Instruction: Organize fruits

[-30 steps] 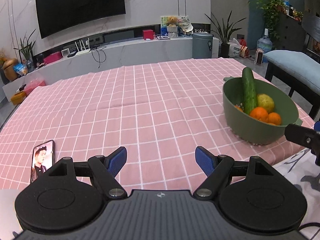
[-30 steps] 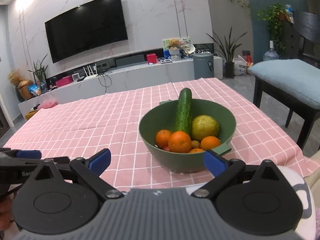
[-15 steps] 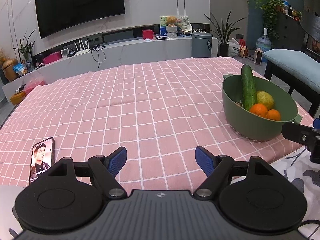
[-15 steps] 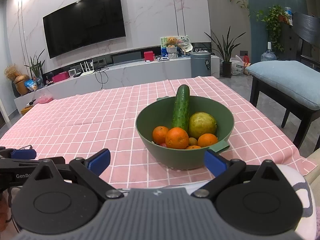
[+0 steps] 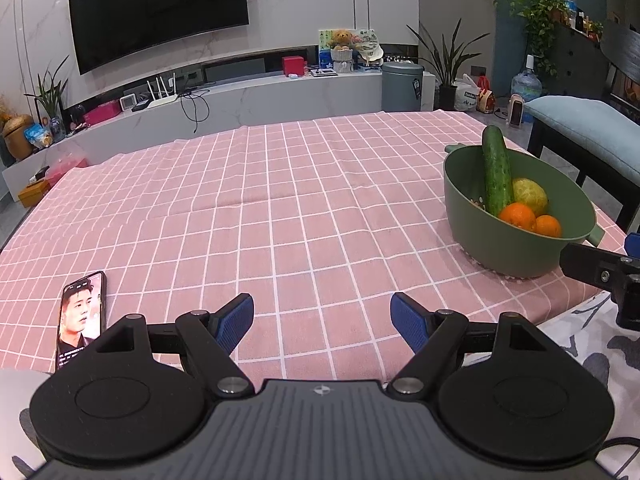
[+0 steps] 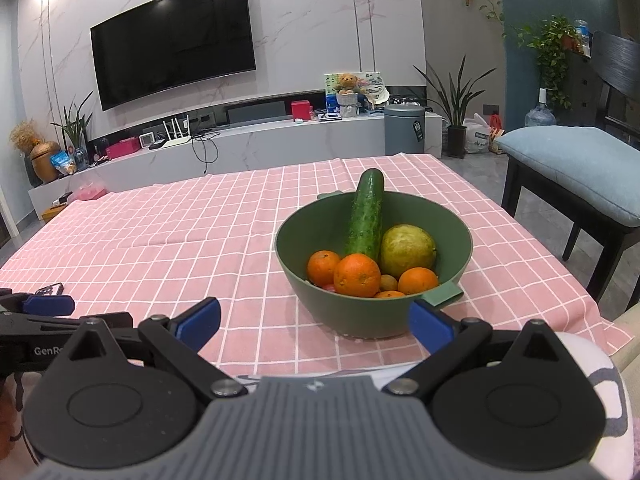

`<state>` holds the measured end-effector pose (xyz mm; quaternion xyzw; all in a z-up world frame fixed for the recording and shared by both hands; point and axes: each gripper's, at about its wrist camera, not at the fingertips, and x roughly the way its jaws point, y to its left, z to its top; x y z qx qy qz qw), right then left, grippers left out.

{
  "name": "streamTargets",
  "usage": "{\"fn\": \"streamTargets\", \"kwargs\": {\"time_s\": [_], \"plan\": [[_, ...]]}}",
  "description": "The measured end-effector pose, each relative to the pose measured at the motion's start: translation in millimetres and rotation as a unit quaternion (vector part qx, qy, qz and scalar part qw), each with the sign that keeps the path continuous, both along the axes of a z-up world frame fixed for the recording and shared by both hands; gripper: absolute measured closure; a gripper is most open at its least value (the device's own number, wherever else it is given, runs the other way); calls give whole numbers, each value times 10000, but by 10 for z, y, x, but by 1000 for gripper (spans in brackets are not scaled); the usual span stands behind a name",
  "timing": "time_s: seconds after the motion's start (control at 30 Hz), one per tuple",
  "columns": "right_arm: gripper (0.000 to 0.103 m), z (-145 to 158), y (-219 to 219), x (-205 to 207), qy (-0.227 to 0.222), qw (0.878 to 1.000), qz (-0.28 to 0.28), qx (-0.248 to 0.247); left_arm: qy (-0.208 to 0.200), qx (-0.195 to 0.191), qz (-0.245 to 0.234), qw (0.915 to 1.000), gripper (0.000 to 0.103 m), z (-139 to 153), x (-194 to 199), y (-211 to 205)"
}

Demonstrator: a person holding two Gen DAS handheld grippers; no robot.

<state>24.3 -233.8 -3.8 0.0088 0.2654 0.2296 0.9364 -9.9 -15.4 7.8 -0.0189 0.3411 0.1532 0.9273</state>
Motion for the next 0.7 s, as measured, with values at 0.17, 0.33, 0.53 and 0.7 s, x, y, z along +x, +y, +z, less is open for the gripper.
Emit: {"fn": "streamTargets", "kwargs": {"time_s": [0.17,0.33,0.53,0.7], "plan": [[7,-3,4,0,-7,10000,20,-2,-4,-14,-7,10000,12,-6,-6,-5],[7,-4,6,-1,-8,10000,15,-6,8,-20,-10,10000,12,-6,-4,-14],[7,-6,2,4,-4,10000,14,-13,7,-24,-8,10000,12,-5,-5,-12],[7,-7,-1,8,-4,10000,12,-9,6,-28,-7,10000,12,-4,-4,-10]]}}
